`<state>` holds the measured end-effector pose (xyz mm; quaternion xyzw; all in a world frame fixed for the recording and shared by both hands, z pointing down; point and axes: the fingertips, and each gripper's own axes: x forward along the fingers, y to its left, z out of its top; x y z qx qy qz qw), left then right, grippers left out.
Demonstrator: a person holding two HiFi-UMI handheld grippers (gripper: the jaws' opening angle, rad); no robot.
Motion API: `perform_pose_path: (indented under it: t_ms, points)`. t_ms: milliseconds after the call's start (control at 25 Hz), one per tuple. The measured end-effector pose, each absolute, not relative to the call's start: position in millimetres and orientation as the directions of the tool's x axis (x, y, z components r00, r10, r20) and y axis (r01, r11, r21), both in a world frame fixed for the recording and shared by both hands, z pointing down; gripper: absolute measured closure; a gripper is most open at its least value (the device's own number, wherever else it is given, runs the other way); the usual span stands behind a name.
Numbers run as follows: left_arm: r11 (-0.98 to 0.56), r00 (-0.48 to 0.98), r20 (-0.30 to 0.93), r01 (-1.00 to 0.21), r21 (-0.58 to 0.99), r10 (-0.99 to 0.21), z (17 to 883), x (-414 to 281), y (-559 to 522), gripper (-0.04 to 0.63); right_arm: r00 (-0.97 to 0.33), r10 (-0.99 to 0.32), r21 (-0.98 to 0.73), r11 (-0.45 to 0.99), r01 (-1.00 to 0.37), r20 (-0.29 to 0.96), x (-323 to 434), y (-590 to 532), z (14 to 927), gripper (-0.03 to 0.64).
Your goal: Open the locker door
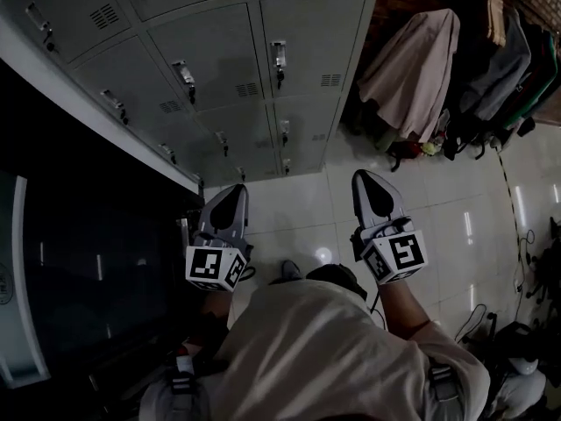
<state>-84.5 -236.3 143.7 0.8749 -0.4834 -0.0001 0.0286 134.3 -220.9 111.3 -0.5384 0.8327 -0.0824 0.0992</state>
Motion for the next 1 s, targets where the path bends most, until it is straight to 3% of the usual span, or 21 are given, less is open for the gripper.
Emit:
perform_pose_path:
  t_ms: [600, 1000]
  points:
    - [-0.475, 0.479, 0.061, -0.877, 0.07, -0.876, 186.6, -65.6, -304.2, 0.543, -0.457, -0.889, -0.228, 0.449, -0.864, -0.018, 157.4, -296.7, 161.9, 0.615]
    - [-0.449, 0.459, 0.128, -0.888, 0.102, -0.879, 260.8, -51.9, -303.8, 0.543, -0.515, -0.853, -0.233, 0.484, -0.843, 0.09, 139.0, -338.4, 291.7, 0.615]
